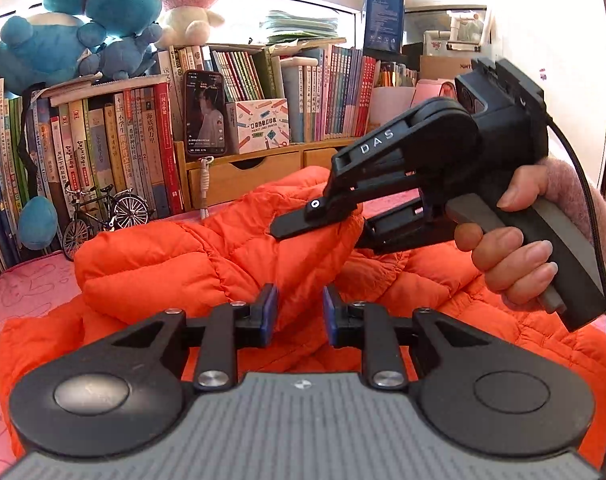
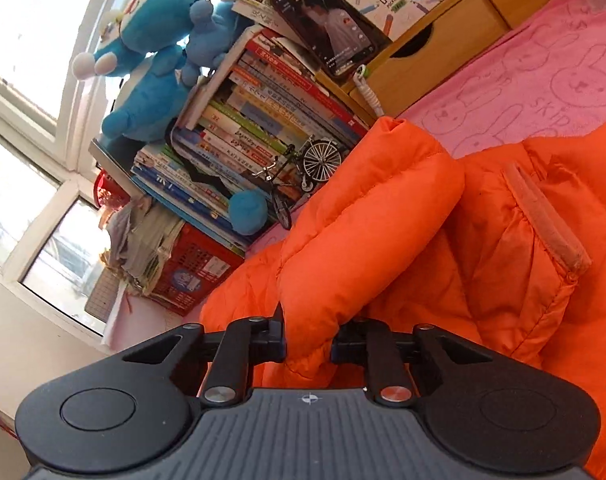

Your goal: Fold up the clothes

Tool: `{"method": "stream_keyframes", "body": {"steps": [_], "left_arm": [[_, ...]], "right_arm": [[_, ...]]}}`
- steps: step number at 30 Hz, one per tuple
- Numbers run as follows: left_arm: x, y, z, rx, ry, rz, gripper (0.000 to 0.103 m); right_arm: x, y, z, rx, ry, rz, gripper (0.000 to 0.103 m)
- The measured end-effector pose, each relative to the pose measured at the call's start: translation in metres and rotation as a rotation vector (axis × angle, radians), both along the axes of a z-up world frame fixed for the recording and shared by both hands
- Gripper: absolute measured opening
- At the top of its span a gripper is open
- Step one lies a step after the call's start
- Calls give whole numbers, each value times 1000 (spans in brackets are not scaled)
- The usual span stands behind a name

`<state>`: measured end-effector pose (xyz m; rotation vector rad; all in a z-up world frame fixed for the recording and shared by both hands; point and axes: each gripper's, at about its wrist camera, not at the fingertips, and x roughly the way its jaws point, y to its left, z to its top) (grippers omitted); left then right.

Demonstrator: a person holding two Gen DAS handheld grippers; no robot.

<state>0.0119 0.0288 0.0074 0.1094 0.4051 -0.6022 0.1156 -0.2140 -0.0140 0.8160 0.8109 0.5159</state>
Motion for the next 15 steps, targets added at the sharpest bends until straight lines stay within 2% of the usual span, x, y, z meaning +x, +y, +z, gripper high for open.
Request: {"method": "stream_keyframes", "body": {"steps": [3,4,6,9,10,12,15], "left_arm": [[-18,19,18,-81,-41,19,24],[-24,24,24,-103,-59,37,24],[-34,33,35,-154,-82,64,24],[-42,43,52,-237,-122,110,31],[-43,40,55,-219,-157,148,33],[-41,23,53,-134,-236,249,39],[-21,-8,33,3,-254,359,43]], "right_arm": [[-9,-14,-6,116,66,10,13],[-14,-17,-6,120,65,13,12],[-24,-21,-8,104,58,15,12],[-40,-20,-10,6,24,18,12],[-45,-18,-11,-36,6,16,12],[-55,-10,-13,-116,-35,19,12],[-70,7,-13,-232,-110,26,13]]}}
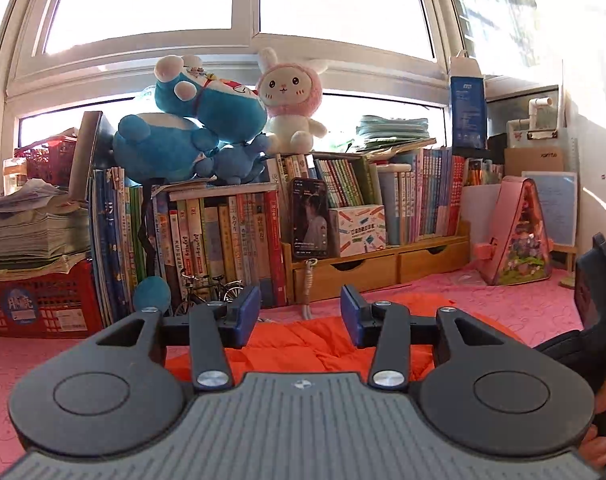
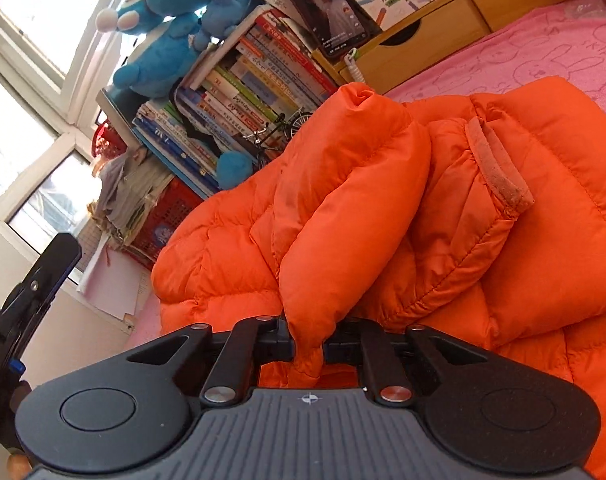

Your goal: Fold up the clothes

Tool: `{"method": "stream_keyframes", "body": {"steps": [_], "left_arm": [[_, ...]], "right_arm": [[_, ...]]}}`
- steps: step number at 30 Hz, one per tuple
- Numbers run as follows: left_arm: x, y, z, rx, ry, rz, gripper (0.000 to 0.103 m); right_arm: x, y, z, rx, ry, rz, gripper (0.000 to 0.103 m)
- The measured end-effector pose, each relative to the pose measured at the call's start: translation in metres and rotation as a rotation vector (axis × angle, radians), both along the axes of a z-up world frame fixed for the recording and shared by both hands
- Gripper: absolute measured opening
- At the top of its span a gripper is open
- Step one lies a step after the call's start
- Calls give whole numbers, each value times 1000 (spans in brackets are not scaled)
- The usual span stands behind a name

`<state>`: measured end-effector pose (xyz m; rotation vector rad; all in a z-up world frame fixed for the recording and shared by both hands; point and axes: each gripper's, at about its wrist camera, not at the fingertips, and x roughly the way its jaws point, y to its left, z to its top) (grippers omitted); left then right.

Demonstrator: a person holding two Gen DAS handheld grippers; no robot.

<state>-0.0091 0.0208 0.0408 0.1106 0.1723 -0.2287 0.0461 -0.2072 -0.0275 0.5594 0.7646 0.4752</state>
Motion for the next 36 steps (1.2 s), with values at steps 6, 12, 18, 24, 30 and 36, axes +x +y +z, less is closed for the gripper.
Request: {"method": "stream_keyframes", "body": {"steps": [6,12,18,24,30,36], "left_arm": [[34,-35,-57,251,80,140,45],[19,-44,-70,401,6,116,53],[21,-44,-77,416,21,97,54],[24,-40,-80,414,51,94,57],[29,-24,-77,342,89,104,71],[27,-13,-66,251,115,109,70]], "right_arm": [[-40,41,8,-438,-299,24,19],[-74,33,16,-578,-426,79,37],[-94,45,59,-712,-713,20,71],[-44,112,46,-1030,-984,-14,80],[-1,116,-7,-1198,-806,-31,62],[-16,117,-47,-1241,-754,62,54]]}}
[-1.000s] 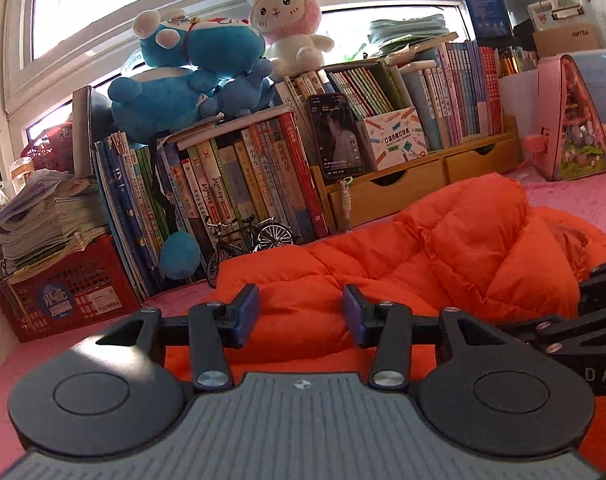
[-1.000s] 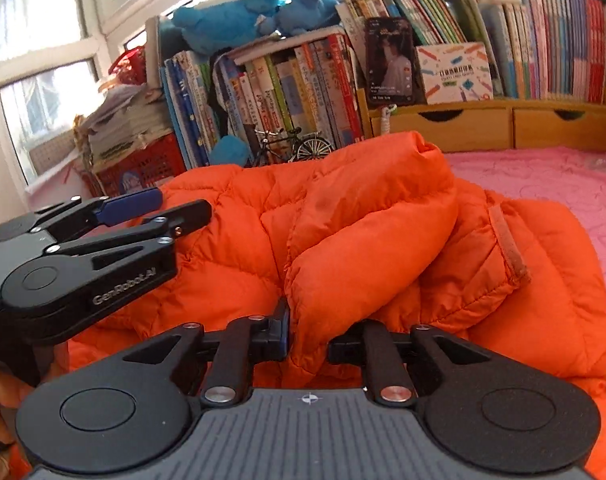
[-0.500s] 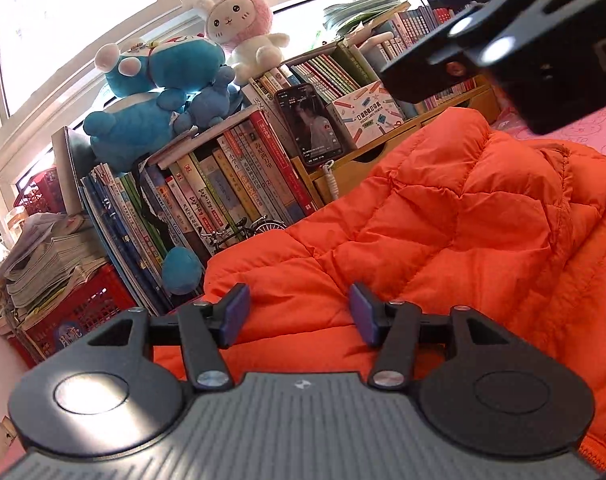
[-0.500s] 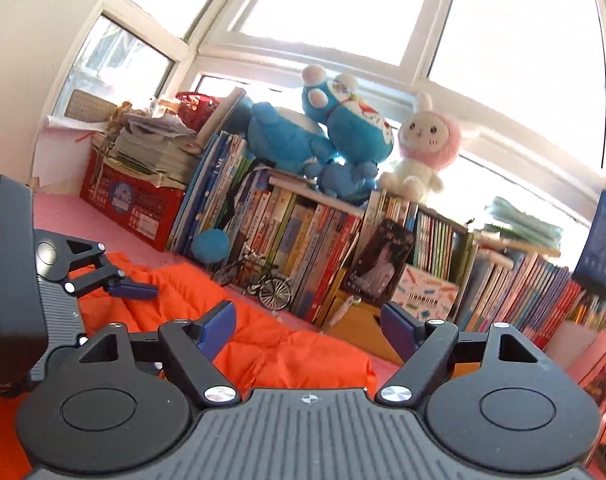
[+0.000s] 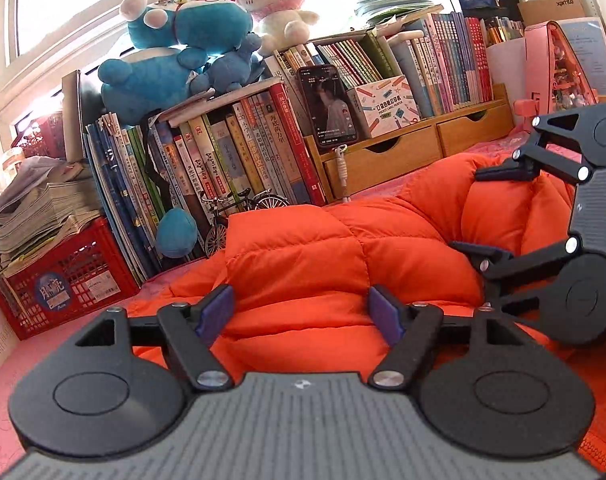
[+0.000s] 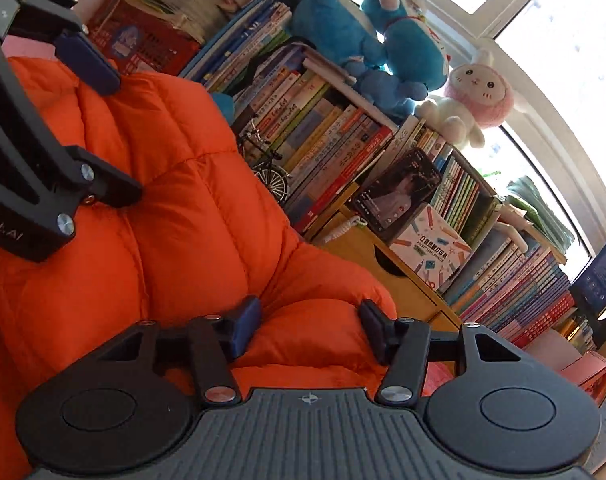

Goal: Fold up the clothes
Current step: 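Open both grippers and press the folded jacket flat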

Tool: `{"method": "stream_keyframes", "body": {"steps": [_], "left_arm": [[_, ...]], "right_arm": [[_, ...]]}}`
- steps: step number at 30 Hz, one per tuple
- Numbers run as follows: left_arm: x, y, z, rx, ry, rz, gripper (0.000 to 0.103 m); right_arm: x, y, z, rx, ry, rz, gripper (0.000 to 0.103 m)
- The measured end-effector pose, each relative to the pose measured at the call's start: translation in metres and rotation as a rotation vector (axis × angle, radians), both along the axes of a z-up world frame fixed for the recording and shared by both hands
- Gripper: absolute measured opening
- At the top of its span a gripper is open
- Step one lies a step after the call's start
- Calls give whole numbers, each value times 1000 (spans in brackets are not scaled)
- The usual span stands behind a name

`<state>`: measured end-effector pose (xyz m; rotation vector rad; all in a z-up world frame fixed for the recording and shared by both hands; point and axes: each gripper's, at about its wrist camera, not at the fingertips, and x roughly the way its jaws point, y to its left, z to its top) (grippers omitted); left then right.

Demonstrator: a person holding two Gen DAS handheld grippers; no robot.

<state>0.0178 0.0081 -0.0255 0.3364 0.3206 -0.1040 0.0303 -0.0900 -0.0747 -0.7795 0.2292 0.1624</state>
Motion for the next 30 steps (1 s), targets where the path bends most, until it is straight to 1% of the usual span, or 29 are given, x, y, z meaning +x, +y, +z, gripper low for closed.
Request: {"method": "stream_keyframes", "body": {"steps": [1,3,4,5,7,11,12,13,14,15,16,17,18,19,21,22,24,25,26,27,29,30], "left_arm": [[-5,2,7,-32,-14,-2,68],[-11,5,24,-86,-51,-10,70],[-11,4,30,-83,-78,-2,71],[-8,1,34,-59,-105,16,73],[4,-9,34,21,-137,57,72],[40,-26,1,185,-58,100,74],[45,-27,-12,218,-38,105,74],[49,-27,-25,244,-23,102,74],[52,-27,-27,254,-7,102,75],[53,-26,-27,247,-1,103,75],[54,-24,-27,241,8,102,75],[55,-23,-27,232,18,101,75],[56,-21,-27,222,26,99,75],[57,-20,-26,212,34,97,75],[59,-17,-26,196,49,93,75],[60,-16,-25,190,55,91,75],[61,-14,-25,176,66,91,76],[62,-13,-24,167,72,91,76],[63,-11,-24,154,79,89,78],[64,-9,-23,141,86,88,80],[66,-5,-22,113,103,84,83],[67,-3,-21,99,112,81,84]], "right_arm": [[-1,6,-5,-33,-1,9,51],[0,12,-9,-56,-2,13,50],[0,12,-9,-55,0,14,49],[0,12,-9,-53,1,14,49],[0,12,-8,-47,3,14,50],[-3,12,-8,-57,-21,7,50],[-4,13,-8,-61,-31,5,50],[-5,13,-8,-62,-41,4,51],[-7,12,-8,-59,-52,3,53],[-8,11,-6,-51,-66,2,55],[-10,9,-3,-35,-80,1,61],[-13,5,1,-7,-103,-2,70],[-16,2,7,27,-136,-6,73],[-18,-3,15,73,-182,-14,80],[-18,-8,29,123,-242,-31,87],[-14,-9,34,110,-258,-33,88],[-3,-6,30,25,-279,-37,88],[3,-5,26,-28,-285,-41,88],[11,-5,15,-102,-278,-48,87],[16,-7,6,-137,-260,-49,86],[19,-13,-2,-111,-202,-48,80],[20,-15,-1,-93,-162,-53,80]]}}
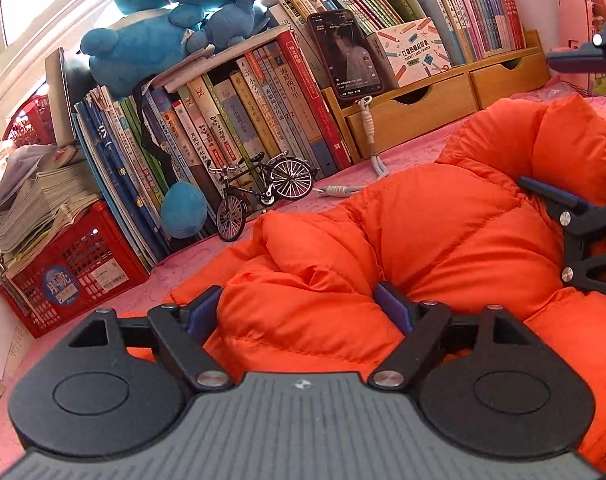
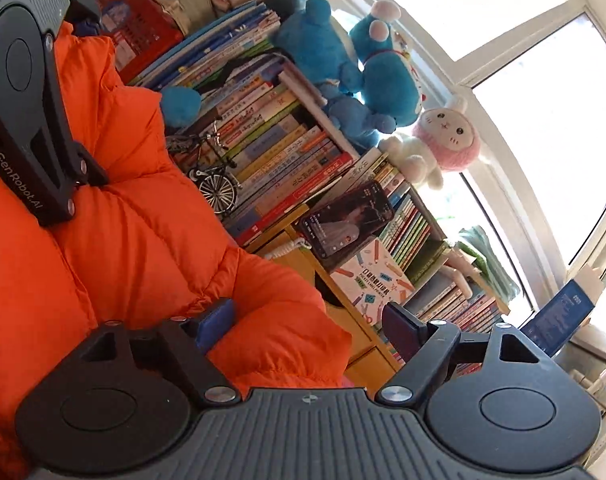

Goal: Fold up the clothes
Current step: 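Open both grippers and press the folded jacket flat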

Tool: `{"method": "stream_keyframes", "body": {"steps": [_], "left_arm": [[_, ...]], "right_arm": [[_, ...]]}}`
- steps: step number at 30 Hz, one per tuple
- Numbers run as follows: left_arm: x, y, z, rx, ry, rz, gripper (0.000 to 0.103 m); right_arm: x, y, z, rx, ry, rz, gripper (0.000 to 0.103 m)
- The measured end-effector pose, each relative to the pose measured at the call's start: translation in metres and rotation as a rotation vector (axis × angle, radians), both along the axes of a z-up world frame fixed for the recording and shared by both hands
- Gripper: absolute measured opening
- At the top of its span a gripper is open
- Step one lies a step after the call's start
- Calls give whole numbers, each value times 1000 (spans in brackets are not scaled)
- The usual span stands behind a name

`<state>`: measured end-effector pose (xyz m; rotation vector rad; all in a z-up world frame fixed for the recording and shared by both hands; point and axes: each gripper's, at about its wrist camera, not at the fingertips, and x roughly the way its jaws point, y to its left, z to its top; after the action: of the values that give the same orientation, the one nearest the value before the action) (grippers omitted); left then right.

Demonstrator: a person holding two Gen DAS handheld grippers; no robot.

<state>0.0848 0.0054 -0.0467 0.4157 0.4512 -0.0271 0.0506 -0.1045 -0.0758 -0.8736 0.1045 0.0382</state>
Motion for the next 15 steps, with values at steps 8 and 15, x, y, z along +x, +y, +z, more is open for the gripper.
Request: {"method": "stream_keyframes", "body": {"steps": [8,15], "left_arm": [[6,7,2,-59,44,-1,85],[6,7,1,-61,49,1,86]], "right_arm": [[4,6,-9,13,101,-1,70],[0,9,-10,-4,73,-4,71]]}}
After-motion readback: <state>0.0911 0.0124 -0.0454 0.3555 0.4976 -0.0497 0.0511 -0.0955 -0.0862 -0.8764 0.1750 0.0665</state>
